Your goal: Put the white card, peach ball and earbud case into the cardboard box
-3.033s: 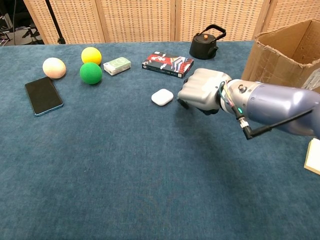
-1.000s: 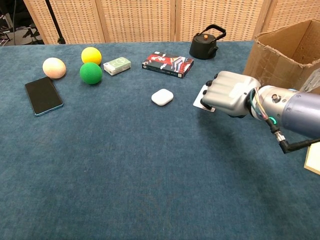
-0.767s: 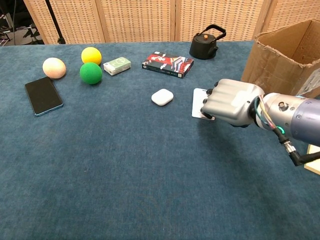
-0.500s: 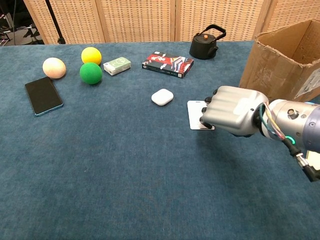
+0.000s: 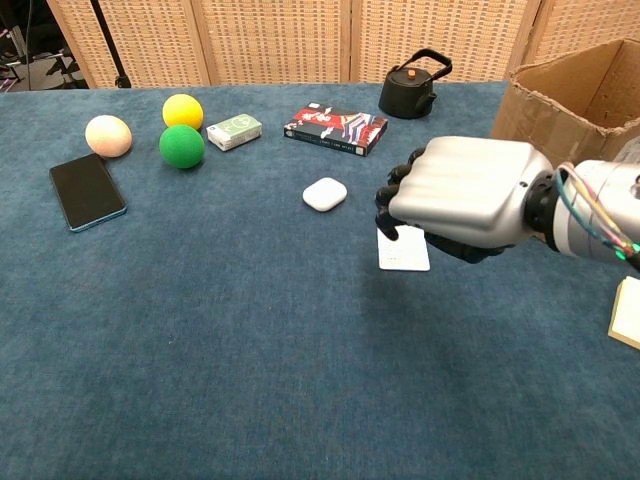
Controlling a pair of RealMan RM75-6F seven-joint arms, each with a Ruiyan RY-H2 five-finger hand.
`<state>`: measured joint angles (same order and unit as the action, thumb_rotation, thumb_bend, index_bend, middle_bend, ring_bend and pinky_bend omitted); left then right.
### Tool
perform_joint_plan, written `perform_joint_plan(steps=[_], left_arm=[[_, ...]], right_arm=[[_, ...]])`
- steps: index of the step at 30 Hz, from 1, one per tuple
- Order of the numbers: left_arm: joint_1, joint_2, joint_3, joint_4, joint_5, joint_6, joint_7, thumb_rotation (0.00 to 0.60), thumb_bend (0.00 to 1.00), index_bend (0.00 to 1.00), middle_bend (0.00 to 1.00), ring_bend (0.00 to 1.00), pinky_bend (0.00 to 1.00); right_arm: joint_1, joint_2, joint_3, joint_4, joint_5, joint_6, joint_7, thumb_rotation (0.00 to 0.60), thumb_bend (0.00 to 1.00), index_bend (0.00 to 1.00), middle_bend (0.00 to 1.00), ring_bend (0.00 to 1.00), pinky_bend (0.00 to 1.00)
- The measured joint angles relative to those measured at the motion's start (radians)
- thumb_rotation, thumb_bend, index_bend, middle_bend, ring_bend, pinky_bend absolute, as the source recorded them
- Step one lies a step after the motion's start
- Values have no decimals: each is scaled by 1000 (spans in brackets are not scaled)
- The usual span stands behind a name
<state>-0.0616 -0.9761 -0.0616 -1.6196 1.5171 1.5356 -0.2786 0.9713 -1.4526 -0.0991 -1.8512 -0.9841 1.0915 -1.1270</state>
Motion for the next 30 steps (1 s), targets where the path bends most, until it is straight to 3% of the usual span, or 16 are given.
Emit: perform_joint_plan(steps=[3, 10, 15, 21, 30], left_arm=[[0, -1, 1, -1, 2, 0, 4, 600, 8, 0, 0, 0, 94], [-2, -1, 1, -3, -1, -5, 9, 600, 8, 0, 0, 0, 94], [-3, -3, 2, -4, -2, -7, 14, 600, 8, 0, 0, 0, 94], [-5, -2, 2, -7, -3, -11, 17, 600, 8, 0, 0, 0, 94], [-4, 1, 3, -4, -3, -9, 5, 600, 9, 0, 0, 0, 94]], right_arm=[[-13, 22, 10, 22, -58, -20, 127, 600, 0, 8, 0, 58, 223], [-52, 30, 44, 141, -124, -77, 354, 600, 0, 0, 0, 24, 223], [-72, 9, 60, 194, -139, -102, 398, 600, 0, 0, 0, 23, 223], [-75, -14, 85, 181, -36, -121, 381, 600, 0, 0, 0, 23, 223], [-39, -91, 167, 155, 248, -104, 307, 600, 0, 0, 0, 17, 223]])
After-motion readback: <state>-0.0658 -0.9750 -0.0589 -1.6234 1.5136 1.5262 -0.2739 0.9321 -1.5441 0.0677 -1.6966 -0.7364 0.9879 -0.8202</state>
